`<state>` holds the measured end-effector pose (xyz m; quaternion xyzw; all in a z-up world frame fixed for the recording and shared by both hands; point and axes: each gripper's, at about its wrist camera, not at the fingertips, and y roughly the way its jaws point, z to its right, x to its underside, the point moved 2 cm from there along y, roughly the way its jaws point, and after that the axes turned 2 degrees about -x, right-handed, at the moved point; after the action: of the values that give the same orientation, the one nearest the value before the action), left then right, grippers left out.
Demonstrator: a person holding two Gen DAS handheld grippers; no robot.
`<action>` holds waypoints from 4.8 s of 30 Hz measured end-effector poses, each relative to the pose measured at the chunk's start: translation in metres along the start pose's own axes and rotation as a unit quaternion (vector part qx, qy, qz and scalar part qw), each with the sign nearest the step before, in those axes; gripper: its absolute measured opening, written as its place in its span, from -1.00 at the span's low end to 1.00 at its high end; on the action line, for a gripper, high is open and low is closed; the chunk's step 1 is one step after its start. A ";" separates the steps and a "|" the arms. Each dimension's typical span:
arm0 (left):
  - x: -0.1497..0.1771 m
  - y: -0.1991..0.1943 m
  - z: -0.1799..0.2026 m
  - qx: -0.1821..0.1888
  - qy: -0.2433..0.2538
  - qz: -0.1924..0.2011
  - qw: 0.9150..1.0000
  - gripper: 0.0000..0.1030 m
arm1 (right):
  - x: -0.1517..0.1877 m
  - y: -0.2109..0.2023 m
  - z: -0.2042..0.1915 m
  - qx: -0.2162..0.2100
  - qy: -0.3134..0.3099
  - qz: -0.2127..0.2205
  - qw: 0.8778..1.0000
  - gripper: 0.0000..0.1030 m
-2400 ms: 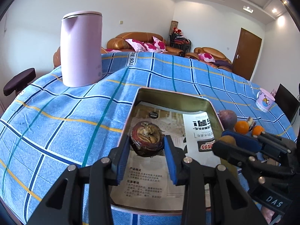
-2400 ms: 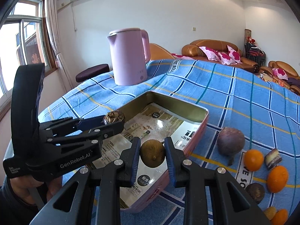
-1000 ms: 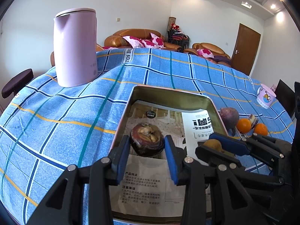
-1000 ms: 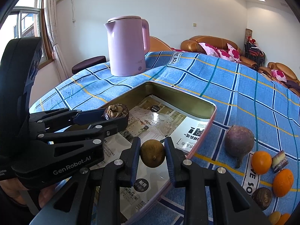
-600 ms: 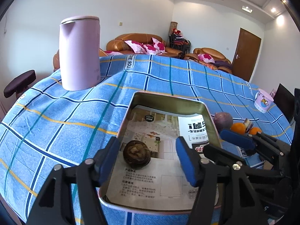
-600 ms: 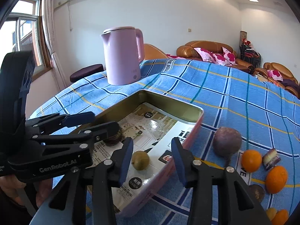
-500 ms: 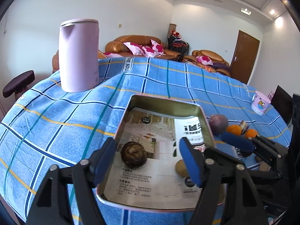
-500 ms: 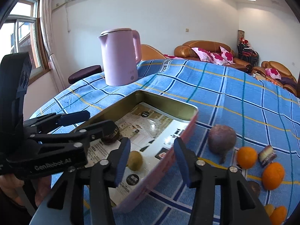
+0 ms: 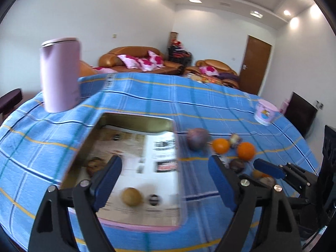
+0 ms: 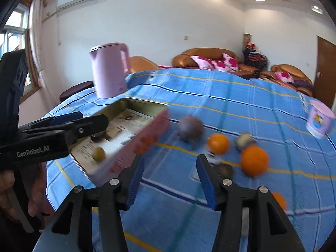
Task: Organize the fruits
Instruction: 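Grasp the striped cylindrical fruit piece with the left tool while right tool approaches an orange, then close the right tool on the orange, then carry the striped fruit in left tool and orange in right tool over the tin box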
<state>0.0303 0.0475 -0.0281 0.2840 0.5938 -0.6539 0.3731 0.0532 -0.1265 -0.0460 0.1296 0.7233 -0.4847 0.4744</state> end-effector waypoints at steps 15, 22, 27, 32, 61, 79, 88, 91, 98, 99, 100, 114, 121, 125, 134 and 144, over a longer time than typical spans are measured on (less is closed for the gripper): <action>0.026 0.018 0.123 0.086 0.104 -0.038 0.990 0.68 | 0.049 -0.068 0.109 0.093 0.119 0.029 0.988 0.23; 0.042 0.029 0.163 0.105 0.143 -0.061 0.982 0.66 | 0.064 -0.077 0.133 0.110 0.150 0.032 0.982 0.23; 0.053 0.038 0.179 0.113 0.158 -0.079 0.978 0.52 | 0.075 -0.081 0.148 0.119 0.171 0.034 0.977 0.23; 0.061 0.053 0.182 0.123 0.156 -0.109 0.974 -0.18 | 0.081 -0.080 0.156 0.121 0.191 0.034 0.973 0.24; 0.024 0.049 0.077 0.042 0.081 -0.024 0.996 -0.29 | 0.041 -0.009 0.098 0.074 0.091 -0.015 0.993 0.05; 0.025 0.039 0.077 0.055 0.087 0.006 0.995 -0.29 | 0.043 -0.009 0.098 0.055 0.091 -0.009 0.994 -0.30; 0.025 0.035 0.076 0.053 0.086 0.017 0.995 -0.29 | 0.042 -0.017 0.098 0.059 0.094 0.023 0.994 -0.30; 0.024 0.035 0.076 0.053 0.085 0.019 0.995 -0.29 | 0.042 -0.019 0.097 0.060 0.093 0.030 0.993 -0.31; 0.024 0.033 0.074 0.053 0.081 0.024 0.995 -0.29 | 0.041 -0.022 0.095 0.058 0.090 0.041 0.993 -0.31; 0.024 0.032 0.073 0.053 0.080 0.025 0.995 -0.29 | 0.040 -0.022 0.095 0.058 0.090 0.043 0.993 -0.31; 0.023 0.032 0.073 0.053 0.081 0.027 0.995 -0.29 | 0.040 -0.023 0.095 0.058 0.090 0.045 0.993 -0.31; 0.023 0.028 0.074 0.049 0.086 0.046 0.994 -0.29 | 0.036 -0.031 0.091 0.058 0.084 0.070 0.992 -0.31; 0.022 0.025 0.073 0.049 0.083 0.053 0.994 -0.29 | 0.034 -0.035 0.088 0.057 0.080 0.082 0.992 -0.31; 0.022 0.025 0.072 0.048 0.082 0.054 0.994 -0.29 | 0.032 -0.037 0.086 0.057 0.079 0.088 0.991 -0.31; 0.023 0.021 0.074 0.043 0.086 0.060 0.994 -0.29 | 0.026 -0.044 0.082 0.056 0.072 0.101 0.991 -0.31; 0.023 0.017 0.071 0.046 0.077 0.056 0.994 -0.29 | 0.012 -0.052 0.070 0.053 0.057 0.112 0.991 -0.31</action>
<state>0.0367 -0.0267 -0.0475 0.3830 0.5730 -0.6350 0.3489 0.0530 -0.2135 -0.0318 0.2623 0.7036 -0.4575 0.4764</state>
